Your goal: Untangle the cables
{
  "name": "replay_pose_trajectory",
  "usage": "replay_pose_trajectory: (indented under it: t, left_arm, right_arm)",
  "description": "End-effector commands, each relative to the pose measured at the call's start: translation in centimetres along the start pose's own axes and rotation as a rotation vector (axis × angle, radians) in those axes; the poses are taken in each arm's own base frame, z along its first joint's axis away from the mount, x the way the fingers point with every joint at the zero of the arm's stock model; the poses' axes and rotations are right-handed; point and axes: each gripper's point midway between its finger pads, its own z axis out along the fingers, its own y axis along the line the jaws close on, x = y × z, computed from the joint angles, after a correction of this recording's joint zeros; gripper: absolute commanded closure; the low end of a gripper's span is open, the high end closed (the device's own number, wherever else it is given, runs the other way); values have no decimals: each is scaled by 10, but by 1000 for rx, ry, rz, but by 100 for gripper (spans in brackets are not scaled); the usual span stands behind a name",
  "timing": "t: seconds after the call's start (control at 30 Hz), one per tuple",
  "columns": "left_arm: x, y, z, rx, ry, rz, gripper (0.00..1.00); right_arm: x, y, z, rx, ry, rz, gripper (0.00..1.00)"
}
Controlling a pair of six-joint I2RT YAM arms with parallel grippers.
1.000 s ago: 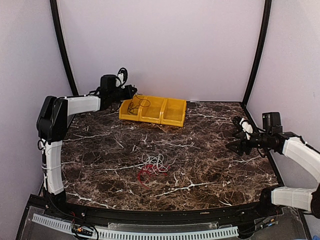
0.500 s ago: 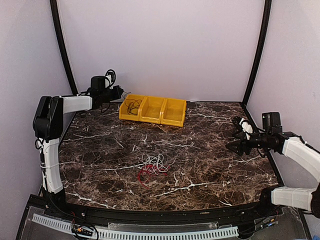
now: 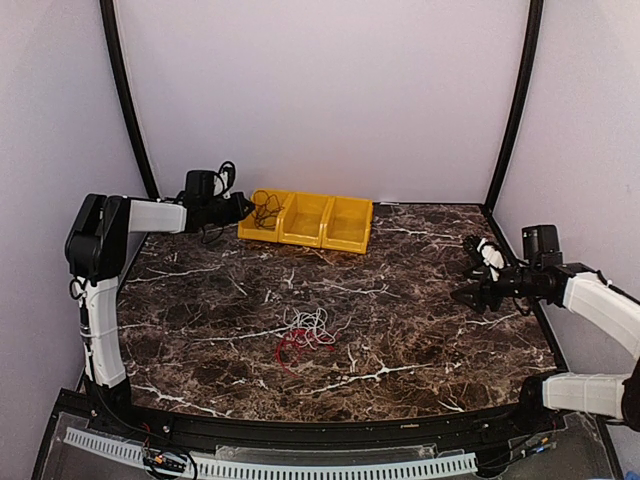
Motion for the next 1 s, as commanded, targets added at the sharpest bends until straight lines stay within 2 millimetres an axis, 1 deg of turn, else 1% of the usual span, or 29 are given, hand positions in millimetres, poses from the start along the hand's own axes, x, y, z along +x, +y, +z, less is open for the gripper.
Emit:
replay_pose_trajectory:
  t: [0.0, 0.07, 0.1, 0.13, 0.17, 0.2, 0.23, 0.27, 0.3, 0.33, 0.37, 0.4, 0.43, 0.47, 0.5, 0.53, 0.57, 0.6, 0.7, 0.73, 0.77, 0.9, 0.93, 0.97]
  left_arm:
    - [-16, -34, -12, 81, -23, 11, 100]
    - [-17, -37, -6, 89, -18, 4, 100]
    - [-15, -34, -2, 82, -12, -2, 100]
    - [-19, -33, 0, 68, -20, -3, 100]
    - [-16, -29, 3, 52, -14, -13, 100]
    - [-22, -26, 4, 28, -34, -15, 100]
    - [-19, -20, 8, 8, -27, -24, 100]
    - [-28, -17, 9, -20, -51, -25, 100]
    - [-22, -10, 14, -45, -35, -36, 100]
    - [-34, -7, 15, -77, -65, -34, 100]
    - [-30, 0, 20, -101, -53, -40, 100]
    - [-35, 5, 24, -125, -67, -39, 100]
    - [-34, 9, 26, -148, -58, -42, 100]
    - [-42, 14, 30, -177, -78, -39, 100]
    - [-40, 19, 32, -205, -65, -34, 100]
    - [-49, 24, 32, -241, -90, -25, 100]
    - [-48, 28, 32, -268, -83, -15, 100]
    - [-54, 33, 31, -303, -102, -5, 100]
    - [-60, 42, 26, -374, -111, 39, 100]
    - [-64, 42, 25, -381, -118, 48, 100]
    - [-59, 47, 23, -411, -95, 62, 100]
    - [-61, 49, 15, -445, -81, 128, 100]
    - [-67, 46, 12, -443, -94, 156, 100]
    - [-64, 49, 10, -456, -91, 169, 100]
  right_arm:
    - [-1, -1, 1, -16, 3, -1, 27]
    - [0, -1, 2, -20, 8, 3, 28]
    - [0, -1, 2, -18, 7, 0, 28]
    - [0, -1, 1, -17, 7, -1, 28]
    - [0, -1, 1, -17, 6, -2, 28]
    - [0, -1, 1, -15, 5, -2, 28]
    - [0, -1, 1, -14, 5, -3, 28]
    - [0, -1, 1, -15, 5, -4, 27]
    - [0, -1, 1, -16, 6, -2, 27]
    - [1, -1, 2, -16, 7, -1, 27]
    - [1, -1, 2, -16, 8, -1, 27]
    - [1, -1, 2, -16, 8, 0, 27]
    - [1, -1, 2, -18, 10, 2, 27]
    - [1, -1, 2, -19, 11, 3, 28]
    - [1, -1, 2, -19, 11, 3, 27]
    - [2, -1, 3, -19, 13, 3, 27]
    - [2, -1, 3, -19, 12, 3, 28]
    - [2, -1, 3, -17, 14, 4, 28]
    - [3, -1, 3, -18, 15, 5, 27]
    - [3, -2, 3, -18, 16, 6, 27]
    - [3, -2, 4, -19, 17, 7, 27]
    - [5, -2, 5, -25, 23, 10, 27]
    - [5, -1, 5, -28, 25, 12, 27]
    - [5, -1, 5, -28, 24, 11, 27]
